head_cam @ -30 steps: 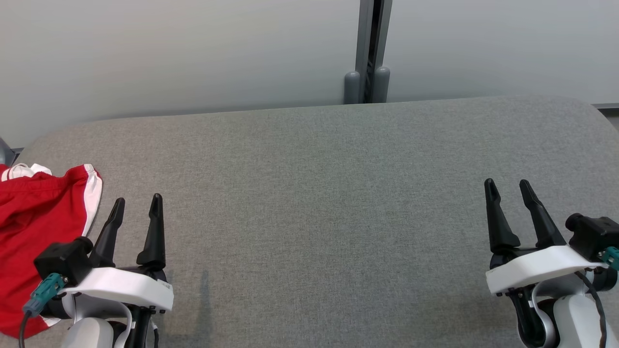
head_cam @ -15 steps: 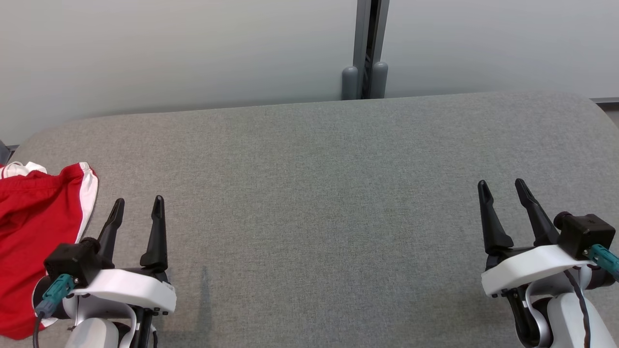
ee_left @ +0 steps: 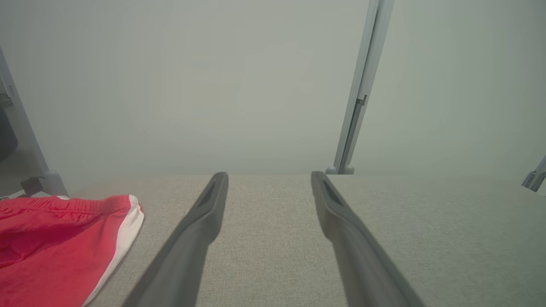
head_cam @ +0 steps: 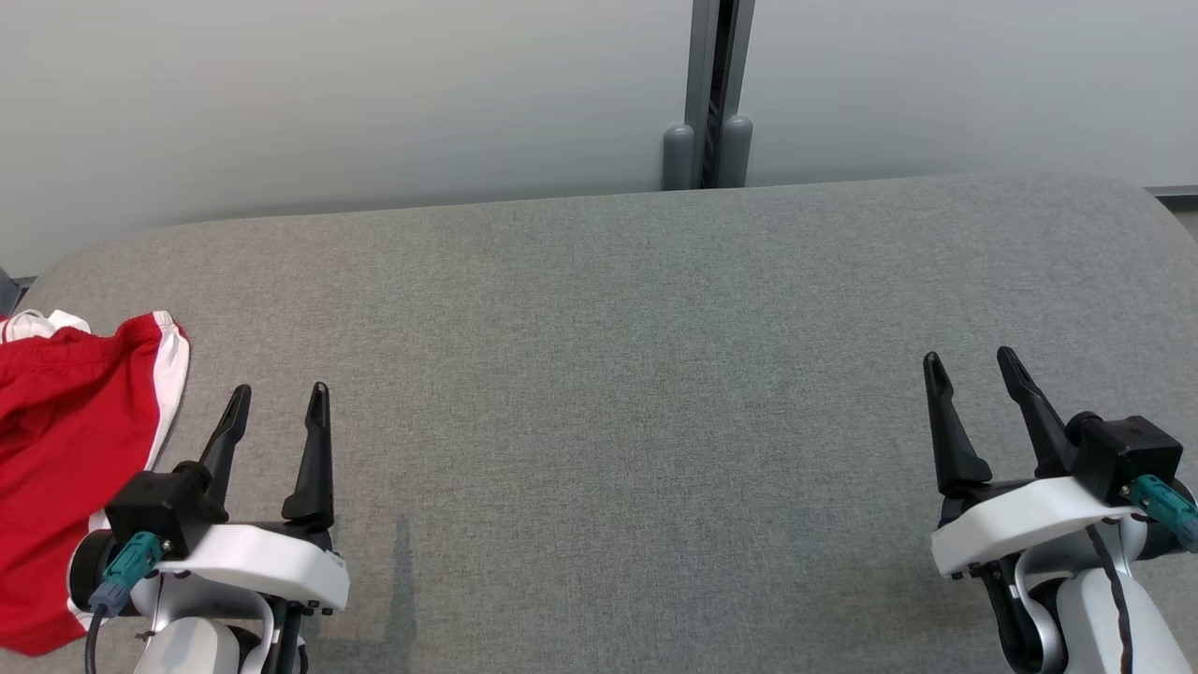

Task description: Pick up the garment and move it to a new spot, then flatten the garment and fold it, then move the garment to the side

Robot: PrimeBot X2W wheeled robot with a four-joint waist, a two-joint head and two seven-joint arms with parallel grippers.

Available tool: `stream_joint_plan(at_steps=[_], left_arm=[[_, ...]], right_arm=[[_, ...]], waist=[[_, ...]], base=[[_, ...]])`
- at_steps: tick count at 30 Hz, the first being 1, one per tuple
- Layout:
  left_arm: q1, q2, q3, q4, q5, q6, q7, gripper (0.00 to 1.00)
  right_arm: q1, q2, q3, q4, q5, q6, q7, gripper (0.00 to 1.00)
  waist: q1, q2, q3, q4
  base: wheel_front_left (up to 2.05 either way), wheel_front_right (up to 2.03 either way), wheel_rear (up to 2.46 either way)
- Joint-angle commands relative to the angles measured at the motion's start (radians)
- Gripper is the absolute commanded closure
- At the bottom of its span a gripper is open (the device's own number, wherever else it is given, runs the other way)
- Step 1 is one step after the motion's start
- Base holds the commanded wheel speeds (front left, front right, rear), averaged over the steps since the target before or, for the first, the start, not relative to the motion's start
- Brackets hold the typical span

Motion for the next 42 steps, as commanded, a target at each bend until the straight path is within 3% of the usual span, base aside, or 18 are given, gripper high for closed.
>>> stream_joint_plan(at_steps=[1,21,37,42], left_arm=[[0.0,0.004,0.001,-0.002,0.014,0.005,-0.002,0.0],[0.017,0.01,-0.017,0.006,0.082,0.03,-0.006,0.0],[0.021,0.007,-0.022,0.013,0.048,0.032,0.006,0.0],[0.008,0.004,-0.026,0.02,0.041,0.034,0.004,0.0]], right_arm=[[0.002,-0.007,-0.002,0.0,-0.011,0.002,-0.006,0.0],[0.015,-0.009,-0.003,0.013,-0.075,0.002,-0.019,0.0],[0.019,-0.008,-0.014,0.025,-0.046,0.002,-0.022,0.0],[0.02,-0.008,-0.022,0.019,-0.056,0.002,-0.025,0.0]], waist=[[0.0,0.0,0.0,0.0],[0.0,0.0,0.003,0.003],[0.0,0.0,-0.002,0.011],[0.0,0.0,-0.005,0.047]], base=[[0.0,0.0,0.0],[0.0,0.0,0.0],[0.0,0.0,0.0],[0.0,0.0,0.0]])
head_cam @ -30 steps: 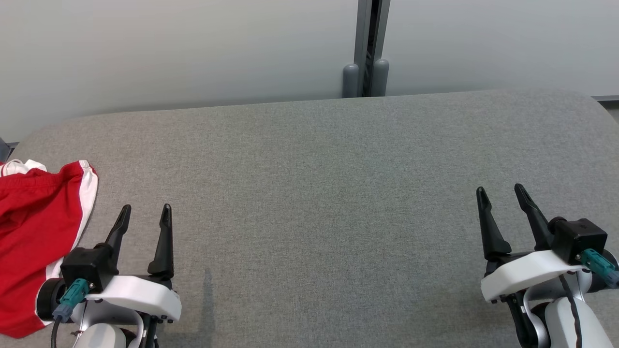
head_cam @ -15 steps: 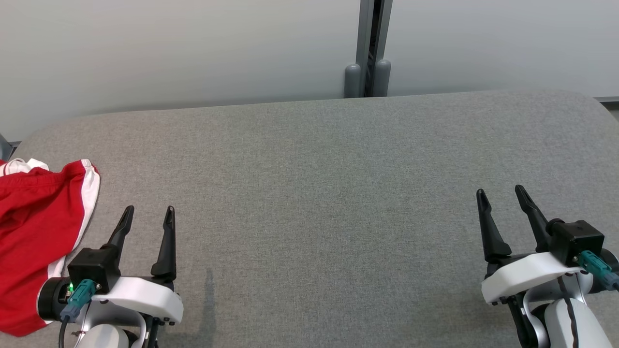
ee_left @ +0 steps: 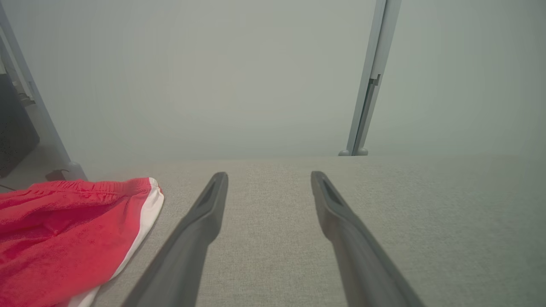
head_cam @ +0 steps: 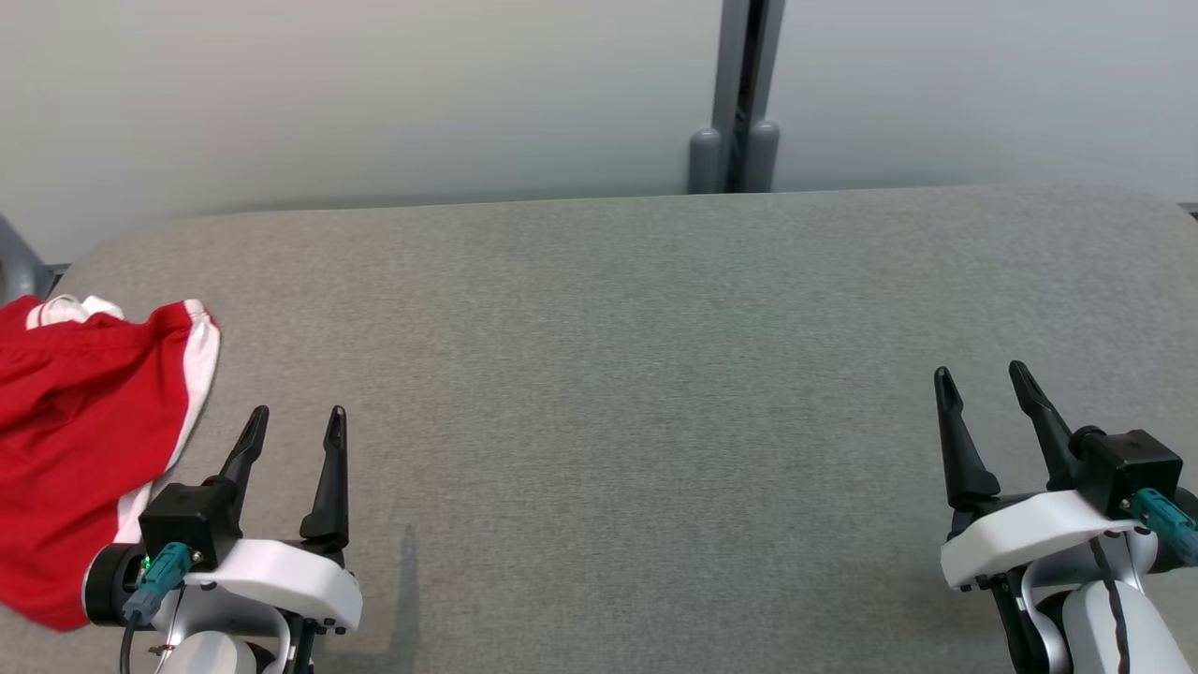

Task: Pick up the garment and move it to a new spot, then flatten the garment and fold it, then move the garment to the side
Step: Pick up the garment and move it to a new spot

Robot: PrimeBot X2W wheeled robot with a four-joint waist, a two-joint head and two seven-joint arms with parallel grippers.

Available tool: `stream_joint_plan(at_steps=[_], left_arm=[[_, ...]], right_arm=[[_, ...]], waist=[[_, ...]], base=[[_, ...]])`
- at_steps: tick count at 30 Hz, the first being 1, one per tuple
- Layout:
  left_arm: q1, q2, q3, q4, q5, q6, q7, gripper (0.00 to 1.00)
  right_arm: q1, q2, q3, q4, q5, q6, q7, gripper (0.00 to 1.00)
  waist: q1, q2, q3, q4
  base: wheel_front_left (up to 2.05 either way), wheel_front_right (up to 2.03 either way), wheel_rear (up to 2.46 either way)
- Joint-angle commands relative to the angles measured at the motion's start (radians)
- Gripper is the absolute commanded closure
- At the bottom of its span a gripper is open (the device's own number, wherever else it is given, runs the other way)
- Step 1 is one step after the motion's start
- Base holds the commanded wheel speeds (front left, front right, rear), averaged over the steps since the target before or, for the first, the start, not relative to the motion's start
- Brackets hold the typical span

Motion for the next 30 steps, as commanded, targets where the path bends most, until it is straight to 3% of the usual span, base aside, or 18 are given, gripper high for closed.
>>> stream_joint_plan(at_steps=[1,20,30], left_arm=[[-0.012,0.001,0.0,0.003,-0.006,0.006,-0.005,0.0],[-0.041,-0.005,0.007,0.03,-0.035,0.014,-0.043,0.0],[-0.047,-0.004,0.006,0.049,-0.058,0.006,-0.048,0.0]], right_arm=[[0.005,-0.005,-0.003,-0.005,0.0,0.002,-0.008,0.0],[-0.012,-0.006,0.034,-0.025,0.001,0.002,-0.002,0.0],[-0.015,-0.006,0.046,-0.01,0.013,0.002,-0.009,0.0]], waist=[[0.0,0.0,-0.001,0.025],[0.0,0.0,0.007,0.373],[0.0,0.0,0.006,0.47]], base=[[0.0,0.0,0.0],[0.0,0.0,0.0],[0.0,0.0,0.0]])
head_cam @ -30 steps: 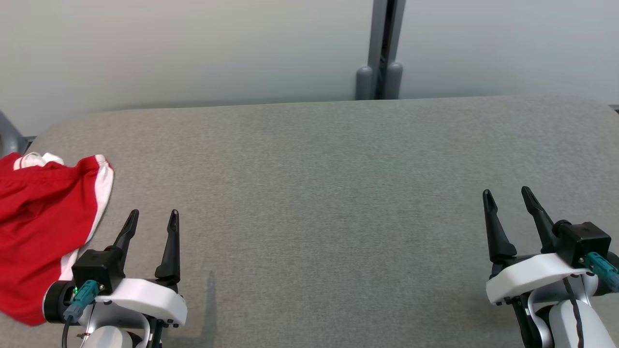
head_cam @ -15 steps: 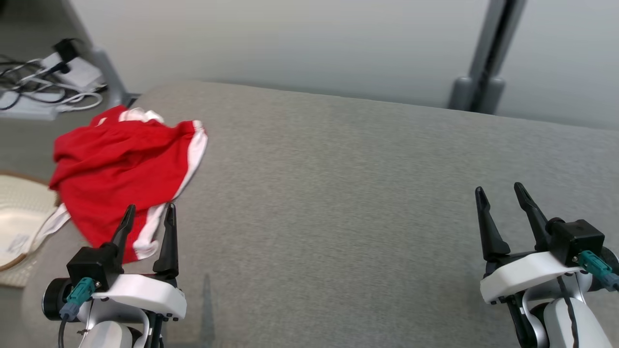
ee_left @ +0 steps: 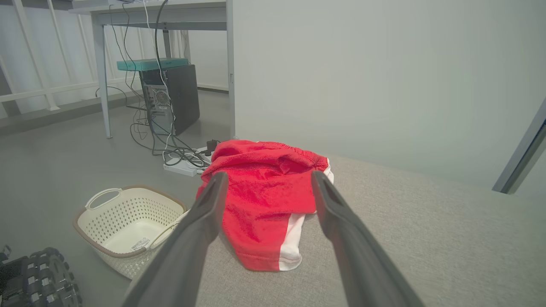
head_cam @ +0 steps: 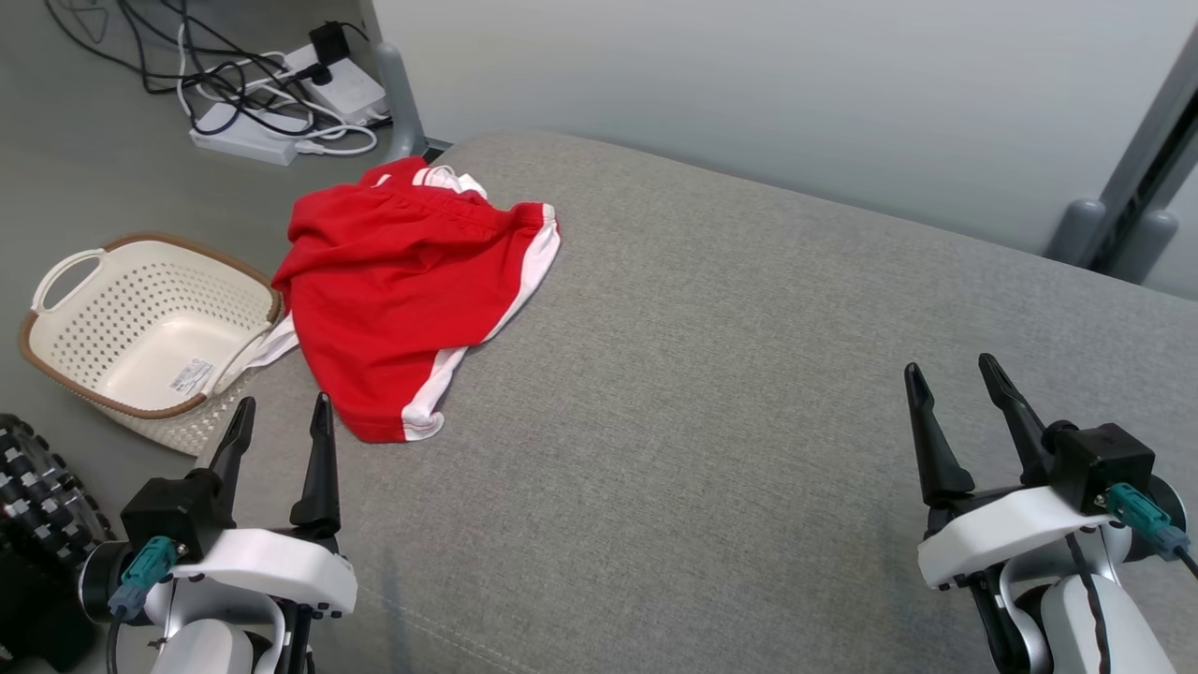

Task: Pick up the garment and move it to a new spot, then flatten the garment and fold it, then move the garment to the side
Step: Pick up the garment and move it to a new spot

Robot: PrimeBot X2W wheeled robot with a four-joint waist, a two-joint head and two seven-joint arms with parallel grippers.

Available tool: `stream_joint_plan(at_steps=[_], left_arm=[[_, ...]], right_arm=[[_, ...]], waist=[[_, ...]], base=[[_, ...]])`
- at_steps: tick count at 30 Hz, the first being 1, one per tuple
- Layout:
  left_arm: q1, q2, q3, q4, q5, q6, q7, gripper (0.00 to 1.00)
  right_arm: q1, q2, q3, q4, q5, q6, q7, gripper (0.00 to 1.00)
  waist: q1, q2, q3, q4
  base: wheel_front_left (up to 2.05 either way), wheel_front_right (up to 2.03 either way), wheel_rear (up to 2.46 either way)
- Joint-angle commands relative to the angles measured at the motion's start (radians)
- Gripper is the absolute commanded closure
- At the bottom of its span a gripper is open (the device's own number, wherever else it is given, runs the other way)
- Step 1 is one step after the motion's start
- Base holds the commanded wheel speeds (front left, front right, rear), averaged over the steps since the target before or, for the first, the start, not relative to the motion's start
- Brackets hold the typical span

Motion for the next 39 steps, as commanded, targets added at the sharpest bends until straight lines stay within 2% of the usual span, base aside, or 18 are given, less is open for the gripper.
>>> stream_joint_plan(at_steps=[1,21,27,33,39], left_arm=[[-0.014,0.006,0.002,0.001,-0.007,-0.003,-0.005,0.0],[-0.065,0.002,-0.012,0.002,-0.026,0.004,-0.004,0.0],[-0.125,0.016,0.001,-0.016,-0.035,0.004,0.003,0.0],[-0.238,0.048,0.028,0.057,-0.09,-0.035,0.063,0.0],[-0.374,0.066,0.041,0.255,-0.165,-0.102,0.131,0.0]], right_arm=[[-0.006,-0.006,-0.002,0.001,0.006,0.001,-0.008,0.0],[-0.012,-0.006,-0.012,0.008,-0.002,0.001,-0.011,0.0],[-0.026,-0.007,-0.003,-0.008,-0.011,0.001,0.004,0.0],[-0.057,-0.007,0.002,-0.041,-0.043,0.001,0.04,0.0],[-0.1,-0.007,0.012,-0.093,-0.087,0.001,0.084,0.0]], waist=[[0.0,0.0,0.001,0.009],[0.0,0.0,0.018,0.042],[0.0,0.0,0.043,0.026],[0.0,0.0,0.122,-0.034],[0.0,0.0,0.239,-0.096]], base=[[0.0,0.0,0.0],[0.0,0.0,0.0],[0.0,0.0,0.0],[0.0,0.0,0.0],[0.0,0.0,0.0]])
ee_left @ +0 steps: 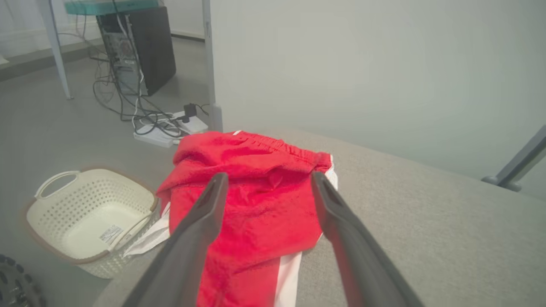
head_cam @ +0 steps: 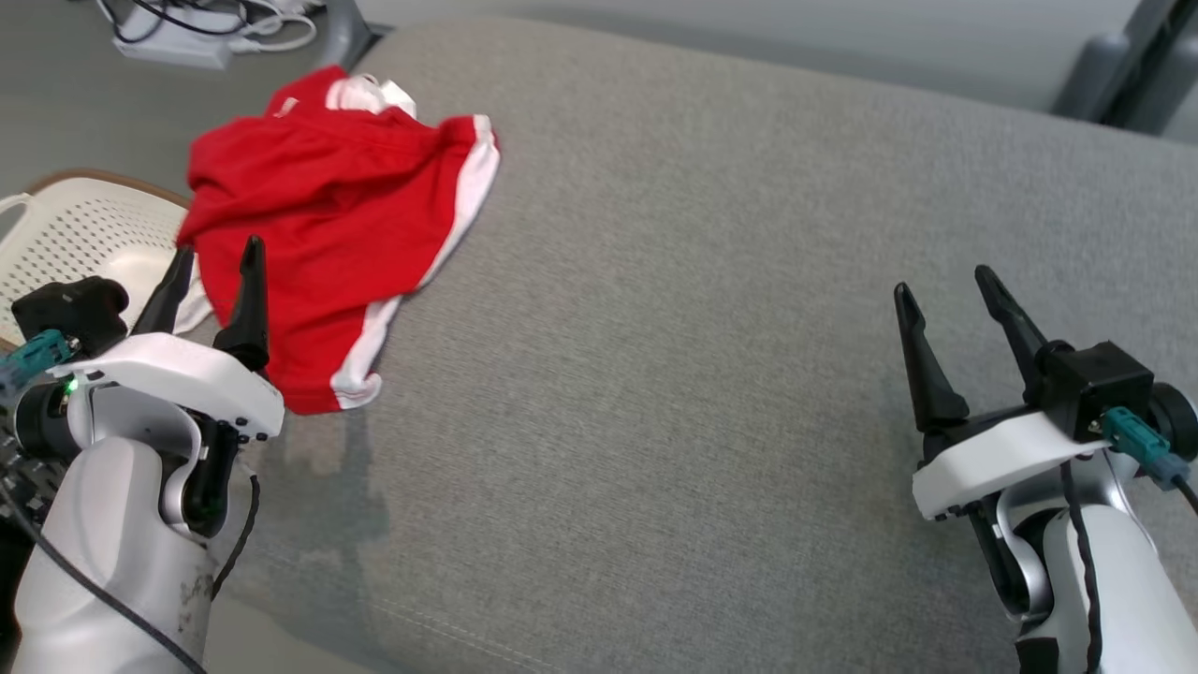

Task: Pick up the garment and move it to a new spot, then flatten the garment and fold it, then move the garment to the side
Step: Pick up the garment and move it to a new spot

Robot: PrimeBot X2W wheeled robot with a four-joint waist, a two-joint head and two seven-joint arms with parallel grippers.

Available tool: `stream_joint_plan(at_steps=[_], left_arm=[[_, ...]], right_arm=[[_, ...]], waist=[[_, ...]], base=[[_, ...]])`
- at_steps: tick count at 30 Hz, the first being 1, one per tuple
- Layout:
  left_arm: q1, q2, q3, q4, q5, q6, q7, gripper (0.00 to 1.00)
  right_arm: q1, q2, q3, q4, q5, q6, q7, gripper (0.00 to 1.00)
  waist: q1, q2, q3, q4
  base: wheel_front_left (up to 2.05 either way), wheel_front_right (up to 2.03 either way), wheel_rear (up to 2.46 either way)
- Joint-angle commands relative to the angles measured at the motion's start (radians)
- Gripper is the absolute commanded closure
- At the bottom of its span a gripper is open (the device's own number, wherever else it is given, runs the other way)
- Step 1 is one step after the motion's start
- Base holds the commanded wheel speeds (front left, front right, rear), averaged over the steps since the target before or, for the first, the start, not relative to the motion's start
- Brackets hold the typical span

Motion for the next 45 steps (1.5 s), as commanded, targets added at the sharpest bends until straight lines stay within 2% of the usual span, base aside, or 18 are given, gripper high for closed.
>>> stream_joint_plan(at_steps=[1,8,17,18,19,20,28,34,39,45], left_arm=[[-0.031,0.004,-0.006,0.037,-0.007,-0.011,0.01,0.0],[-0.157,0.013,-0.038,0.301,-0.055,-0.055,0.07,0.0],[-0.229,-0.003,-0.114,0.511,-0.137,-0.067,0.198,0.0],[-0.227,-0.005,-0.124,0.519,-0.15,-0.067,0.207,0.09],[-0.229,0.004,-0.13,0.522,-0.154,-0.067,0.191,0.58],[-0.232,0.011,-0.133,0.527,-0.161,-0.067,0.176,1.0],[-0.255,0.075,-0.145,0.555,-0.143,-0.065,-0.023,1.0],[-0.233,0.116,-0.122,0.522,-0.136,-0.035,-0.158,1.0],[-0.177,0.14,-0.102,0.404,-0.109,0.006,-0.192,1.0],[-0.073,0.155,-0.079,0.173,-0.076,0.079,-0.198,1.0]], right_arm=[[-0.015,-0.007,-0.003,-0.008,-0.005,0.0,0.008,0.0],[-0.06,-0.007,0.005,-0.046,-0.027,0.0,0.033,0.0],[-0.088,-0.006,0.006,-0.049,-0.041,0.0,0.036,0.0],[-0.089,-0.006,0.007,-0.048,-0.041,0.0,0.035,0.0],[-0.091,-0.006,0.004,-0.047,-0.041,0.0,0.033,0.0],[-0.093,-0.006,0.002,-0.046,-0.041,0.0,0.03,0.0],[-0.068,-0.006,-0.013,-0.023,-0.016,0.0,0.002,0.0],[-0.033,-0.006,-0.02,0.006,0.026,0.0,-0.029,0.0],[0.01,-0.006,-0.025,0.018,0.05,0.0,-0.047,0.0],[0.05,-0.006,-0.027,0.0,0.063,0.0,-0.042,0.0]], waist=[[-0.0001,0.0,0.071,-0.048],[-0.0001,0.0,0.169,-0.088],[-0.0001,0.0,0.211,-0.107],[-0.0001,0.0,0.211,-0.109],[-0.0001,0.0,0.21,-0.11],[-0.0001,0.0,0.208,-0.111],[-0.0001,0.0,0.138,-0.121],[-0.0001,0.0,0.036,-0.142],[-0.0001,0.0,-0.048,-0.159],[-0.0001,0.0,-0.107,-0.182]], base=[[0.0,0.0,0.0],[0.0,0.0,0.0],[0.0,0.0,0.0],[0.0,0.0,0.0],[0.0,0.0,0.0],[0.0,0.0,0.0],[0.0,0.0,0.0],[0.0,0.0,0.0],[0.0,0.0,0.0],[0.0,0.0,0.0]])
